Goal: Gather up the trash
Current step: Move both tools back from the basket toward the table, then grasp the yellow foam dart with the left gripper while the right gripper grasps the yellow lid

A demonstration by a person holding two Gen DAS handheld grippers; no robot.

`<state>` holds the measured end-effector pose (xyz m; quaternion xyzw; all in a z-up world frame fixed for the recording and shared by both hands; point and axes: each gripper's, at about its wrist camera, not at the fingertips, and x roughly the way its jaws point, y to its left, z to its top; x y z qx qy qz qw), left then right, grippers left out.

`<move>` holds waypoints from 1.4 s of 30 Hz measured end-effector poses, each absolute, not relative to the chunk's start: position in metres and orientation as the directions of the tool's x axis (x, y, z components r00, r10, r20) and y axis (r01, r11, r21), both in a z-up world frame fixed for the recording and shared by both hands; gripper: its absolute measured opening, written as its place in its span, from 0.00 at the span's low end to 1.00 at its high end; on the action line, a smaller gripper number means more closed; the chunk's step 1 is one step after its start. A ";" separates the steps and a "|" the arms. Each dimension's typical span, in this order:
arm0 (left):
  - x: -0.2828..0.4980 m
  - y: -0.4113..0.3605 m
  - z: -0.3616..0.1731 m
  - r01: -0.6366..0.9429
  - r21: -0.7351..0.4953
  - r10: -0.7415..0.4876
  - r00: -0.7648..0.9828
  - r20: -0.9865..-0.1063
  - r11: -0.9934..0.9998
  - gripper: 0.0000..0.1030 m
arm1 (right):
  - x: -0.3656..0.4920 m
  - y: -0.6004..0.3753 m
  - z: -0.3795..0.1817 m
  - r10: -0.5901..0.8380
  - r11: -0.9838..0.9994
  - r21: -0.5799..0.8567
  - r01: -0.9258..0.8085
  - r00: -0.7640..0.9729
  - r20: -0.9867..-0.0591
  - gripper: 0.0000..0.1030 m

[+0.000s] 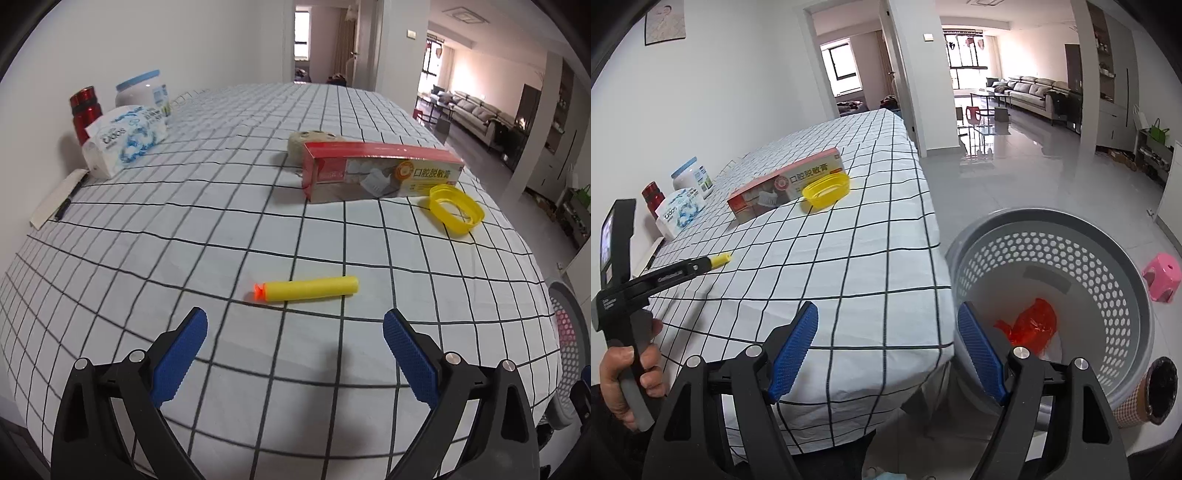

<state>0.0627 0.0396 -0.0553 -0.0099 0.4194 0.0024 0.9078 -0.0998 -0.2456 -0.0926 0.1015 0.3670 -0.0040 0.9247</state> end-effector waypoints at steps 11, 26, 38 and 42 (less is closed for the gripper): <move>0.092 0.029 -0.067 -0.023 0.015 0.025 0.597 -0.802 1.000 0.91 | -0.085 -0.246 -0.090 0.067 0.979 0.185 0.084 0.728 -0.682 0.73; 0.093 0.033 -0.066 0.007 -0.026 -0.025 0.606 -0.795 1.000 0.66 | -0.059 -0.233 -0.094 0.096 0.983 0.180 0.044 0.708 -0.700 0.73; 0.093 0.041 -0.040 -0.004 0.014 0.013 0.690 -0.723 1.000 0.66 | 0.025 -0.205 -0.086 0.137 0.990 0.126 -0.067 0.692 -0.709 0.73; 0.099 0.046 -0.039 -0.019 0.012 0.021 0.703 -0.711 1.000 0.66 | 0.063 -0.192 -0.083 0.136 0.990 0.066 -0.128 0.672 -0.728 0.78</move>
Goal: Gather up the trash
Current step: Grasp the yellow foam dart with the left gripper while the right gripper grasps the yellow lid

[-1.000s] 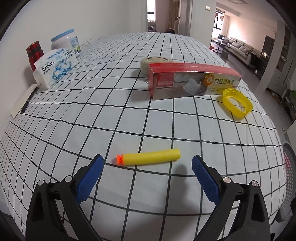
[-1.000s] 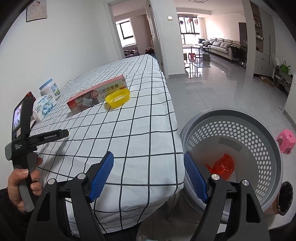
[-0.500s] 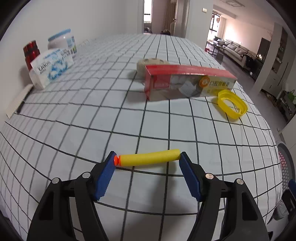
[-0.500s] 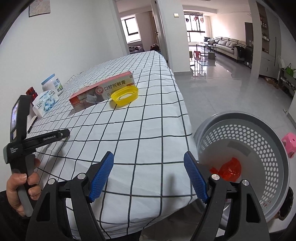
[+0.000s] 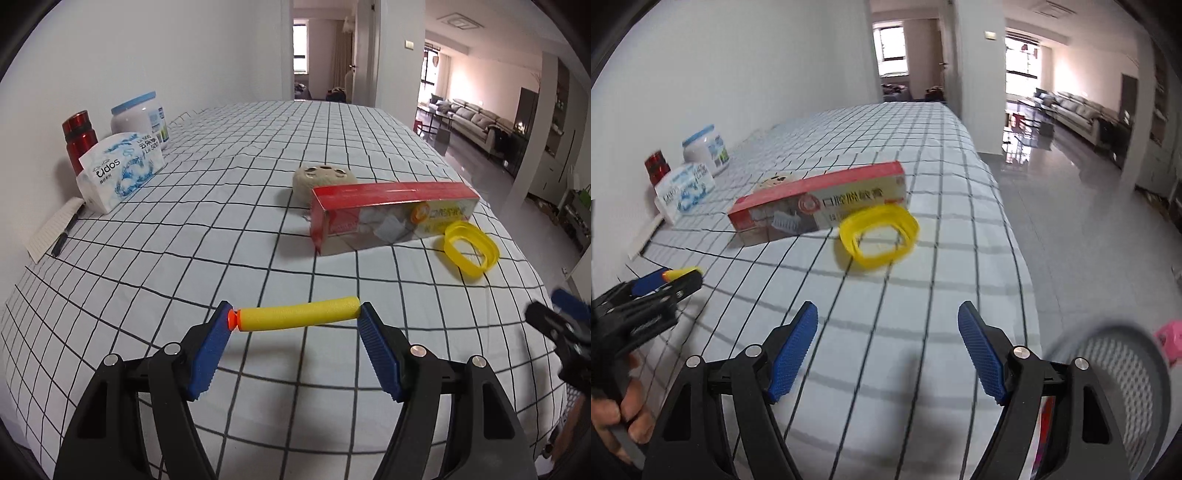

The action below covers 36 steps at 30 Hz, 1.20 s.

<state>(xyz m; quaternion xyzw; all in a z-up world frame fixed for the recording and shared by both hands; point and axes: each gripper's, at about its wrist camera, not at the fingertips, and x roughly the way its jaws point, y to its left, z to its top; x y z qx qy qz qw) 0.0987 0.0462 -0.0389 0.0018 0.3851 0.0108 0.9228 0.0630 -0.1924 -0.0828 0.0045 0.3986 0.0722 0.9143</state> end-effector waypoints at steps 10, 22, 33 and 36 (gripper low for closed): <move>0.104 0.051 -0.044 -0.015 -0.001 0.010 0.710 -0.704 1.000 0.66 | 0.131 -0.181 -0.091 0.136 0.979 0.013 -0.205 0.599 -0.789 0.82; 0.105 0.054 -0.047 -0.003 -0.037 -0.024 0.701 -0.713 0.999 0.66 | 0.169 -0.177 -0.114 0.172 0.974 0.068 -0.216 0.511 -0.842 0.82; 0.105 0.056 -0.048 -0.008 -0.051 -0.031 0.701 -0.712 0.999 0.66 | 0.176 -0.166 -0.120 0.131 0.975 0.013 -0.221 0.524 -0.841 0.82; 0.106 0.057 -0.048 -0.009 -0.054 -0.032 0.700 -0.714 0.998 0.66 | 0.172 -0.166 -0.119 0.127 0.976 0.011 -0.218 0.531 -0.838 0.70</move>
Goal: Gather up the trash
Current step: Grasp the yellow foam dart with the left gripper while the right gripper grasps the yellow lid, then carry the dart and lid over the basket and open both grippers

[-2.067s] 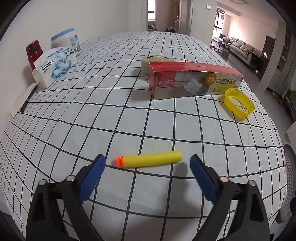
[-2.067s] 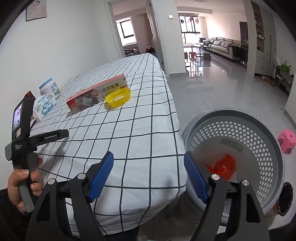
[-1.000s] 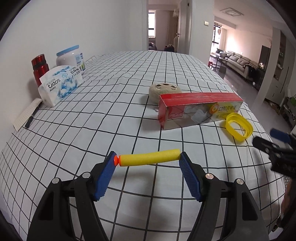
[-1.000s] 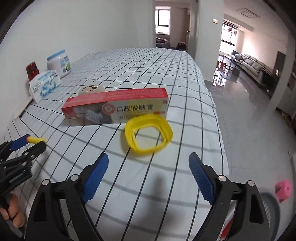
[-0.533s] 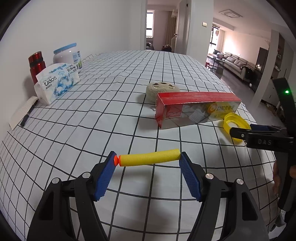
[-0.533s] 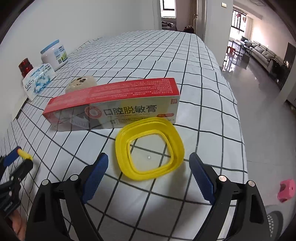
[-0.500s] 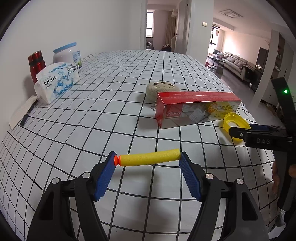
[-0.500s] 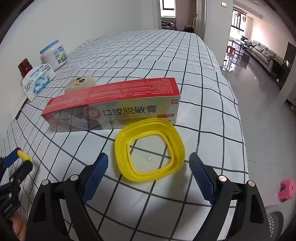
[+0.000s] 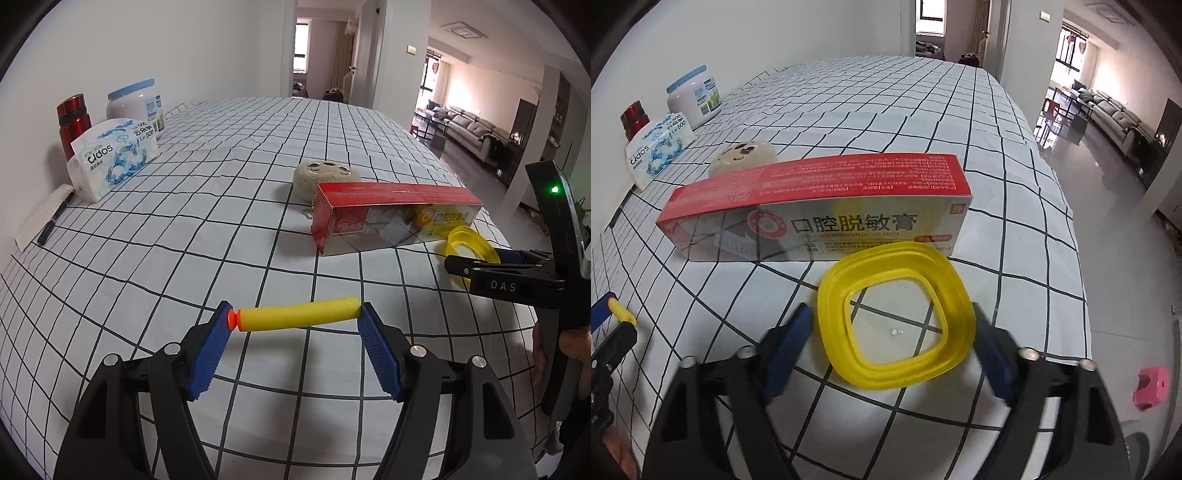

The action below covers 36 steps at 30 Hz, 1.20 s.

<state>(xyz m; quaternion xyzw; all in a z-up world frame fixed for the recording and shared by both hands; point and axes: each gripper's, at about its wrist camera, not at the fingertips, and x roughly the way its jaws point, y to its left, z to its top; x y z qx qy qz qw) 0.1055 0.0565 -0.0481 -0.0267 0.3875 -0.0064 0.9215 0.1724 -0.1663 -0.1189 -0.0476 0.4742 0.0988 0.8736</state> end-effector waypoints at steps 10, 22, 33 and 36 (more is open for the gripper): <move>0.104 0.056 -0.047 -0.013 -0.053 -0.028 0.705 -0.708 0.999 0.66 | 0.140 -0.173 -0.108 0.144 0.980 0.040 -0.193 0.567 -0.811 0.69; 0.086 0.042 -0.036 0.028 -0.048 -0.053 0.713 -0.699 0.998 0.66 | 0.062 -0.187 -0.093 0.132 0.991 0.086 -0.104 0.643 -0.754 0.69; 0.053 0.005 -0.023 0.136 -0.067 -0.145 0.715 -0.684 0.988 0.66 | -0.013 -0.222 -0.086 0.076 0.992 0.125 0.021 0.686 -0.724 0.69; 0.044 -0.010 -0.020 0.180 -0.075 -0.182 0.709 -0.681 0.981 0.66 | -0.034 -0.240 -0.086 0.048 0.987 0.141 0.077 0.695 -0.718 0.69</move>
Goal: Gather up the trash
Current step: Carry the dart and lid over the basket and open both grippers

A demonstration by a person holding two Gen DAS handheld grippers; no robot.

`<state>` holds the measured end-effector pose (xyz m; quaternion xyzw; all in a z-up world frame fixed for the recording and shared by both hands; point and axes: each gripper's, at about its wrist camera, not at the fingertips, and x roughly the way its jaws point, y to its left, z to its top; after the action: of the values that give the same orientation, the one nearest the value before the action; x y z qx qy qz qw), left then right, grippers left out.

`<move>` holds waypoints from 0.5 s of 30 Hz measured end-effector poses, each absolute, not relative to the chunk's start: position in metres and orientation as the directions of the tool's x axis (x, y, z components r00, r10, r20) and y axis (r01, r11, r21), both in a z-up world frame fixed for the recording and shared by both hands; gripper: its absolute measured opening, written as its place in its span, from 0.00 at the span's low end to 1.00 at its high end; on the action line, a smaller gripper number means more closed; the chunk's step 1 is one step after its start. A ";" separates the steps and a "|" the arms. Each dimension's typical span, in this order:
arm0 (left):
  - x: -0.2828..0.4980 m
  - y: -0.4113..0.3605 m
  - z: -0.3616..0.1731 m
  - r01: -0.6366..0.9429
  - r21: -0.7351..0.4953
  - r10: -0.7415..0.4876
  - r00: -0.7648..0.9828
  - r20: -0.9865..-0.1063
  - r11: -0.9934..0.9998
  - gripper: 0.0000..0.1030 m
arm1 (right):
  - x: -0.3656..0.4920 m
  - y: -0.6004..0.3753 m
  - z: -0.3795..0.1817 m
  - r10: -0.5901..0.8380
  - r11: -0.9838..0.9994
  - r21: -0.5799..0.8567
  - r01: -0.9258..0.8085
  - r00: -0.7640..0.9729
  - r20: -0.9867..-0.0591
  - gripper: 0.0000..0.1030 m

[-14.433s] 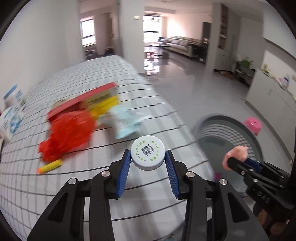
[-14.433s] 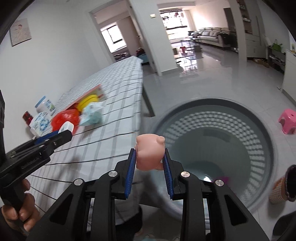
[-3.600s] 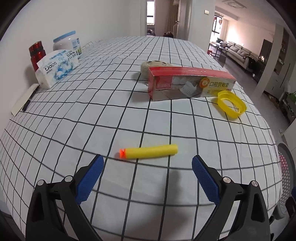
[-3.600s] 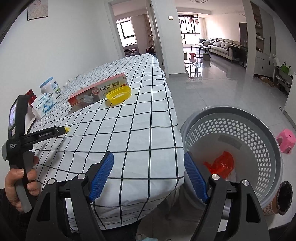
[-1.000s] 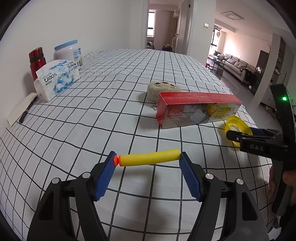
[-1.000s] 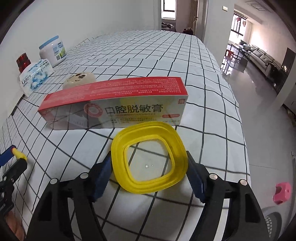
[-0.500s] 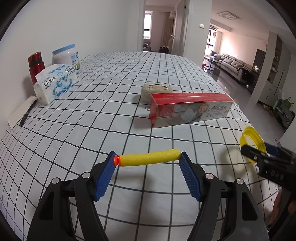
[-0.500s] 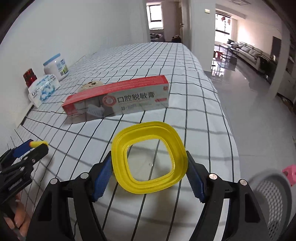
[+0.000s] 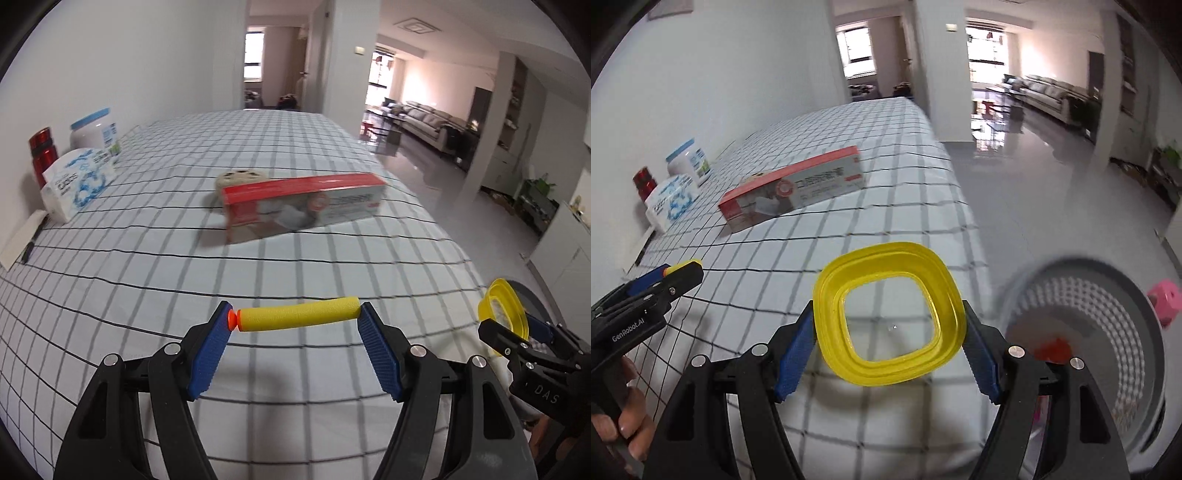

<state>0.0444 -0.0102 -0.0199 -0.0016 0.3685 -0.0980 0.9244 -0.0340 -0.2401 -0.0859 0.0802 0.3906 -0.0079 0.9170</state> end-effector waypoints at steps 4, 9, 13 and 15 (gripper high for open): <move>0.032 -0.035 -0.013 0.242 -0.063 -0.221 0.710 -0.669 0.968 0.66 | -0.061 -0.260 -0.086 -0.002 0.981 0.134 0.138 0.704 -0.710 0.69; 0.021 -0.072 -0.010 0.330 -0.072 -0.292 0.689 -0.663 0.941 0.66 | -0.096 -0.294 -0.091 -0.065 0.964 0.138 0.227 0.704 -0.707 0.69; 0.014 -0.110 -0.011 0.405 -0.071 -0.345 0.659 -0.669 0.912 0.66 | -0.118 -0.322 -0.093 -0.111 0.944 0.145 0.296 0.700 -0.705 0.69; 0.009 -0.132 -0.013 0.446 -0.076 -0.376 0.637 -0.673 0.892 0.66 | -0.131 -0.338 -0.093 -0.143 0.931 0.145 0.335 0.699 -0.701 0.69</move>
<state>0.0094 -0.1316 -0.0130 0.0489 0.3602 -0.2276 0.9034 -0.1310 -0.3379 -0.0931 0.1319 0.3652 -0.1310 0.9122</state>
